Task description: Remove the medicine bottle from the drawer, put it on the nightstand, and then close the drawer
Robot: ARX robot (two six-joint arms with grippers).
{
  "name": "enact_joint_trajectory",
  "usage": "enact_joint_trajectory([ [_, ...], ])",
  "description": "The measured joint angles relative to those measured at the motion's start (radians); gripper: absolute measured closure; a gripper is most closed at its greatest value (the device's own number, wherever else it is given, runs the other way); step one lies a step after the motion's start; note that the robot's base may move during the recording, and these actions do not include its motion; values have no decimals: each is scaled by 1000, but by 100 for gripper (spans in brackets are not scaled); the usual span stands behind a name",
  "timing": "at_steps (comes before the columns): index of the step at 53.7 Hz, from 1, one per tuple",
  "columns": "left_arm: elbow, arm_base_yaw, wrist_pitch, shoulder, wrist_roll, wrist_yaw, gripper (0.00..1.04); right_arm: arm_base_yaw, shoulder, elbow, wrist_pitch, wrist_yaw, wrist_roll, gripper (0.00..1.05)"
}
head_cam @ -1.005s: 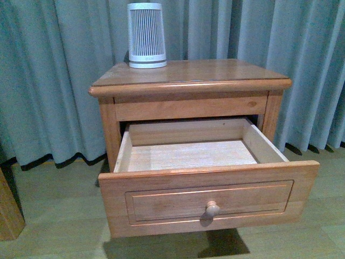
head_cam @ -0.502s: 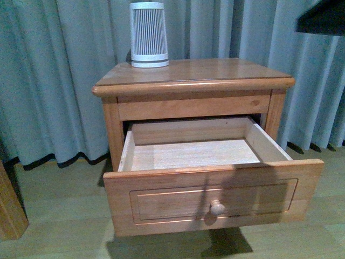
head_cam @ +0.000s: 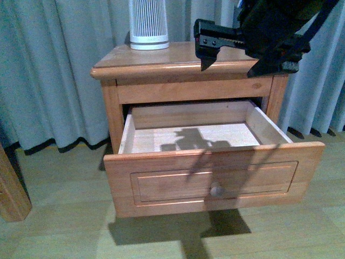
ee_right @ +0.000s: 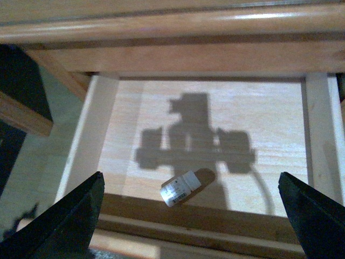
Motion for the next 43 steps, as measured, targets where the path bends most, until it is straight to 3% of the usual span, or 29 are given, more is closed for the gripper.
enact_joint_trajectory([
  [12,0,0,0,0,2,0,5,40,195,222,-145,19,80,7],
  [27,0,0,0,0,1,0,6,78,369,420,-292,58,143,7],
  [43,0,0,0,0,1,0,6,79,462,440,-319,40,183,7],
])
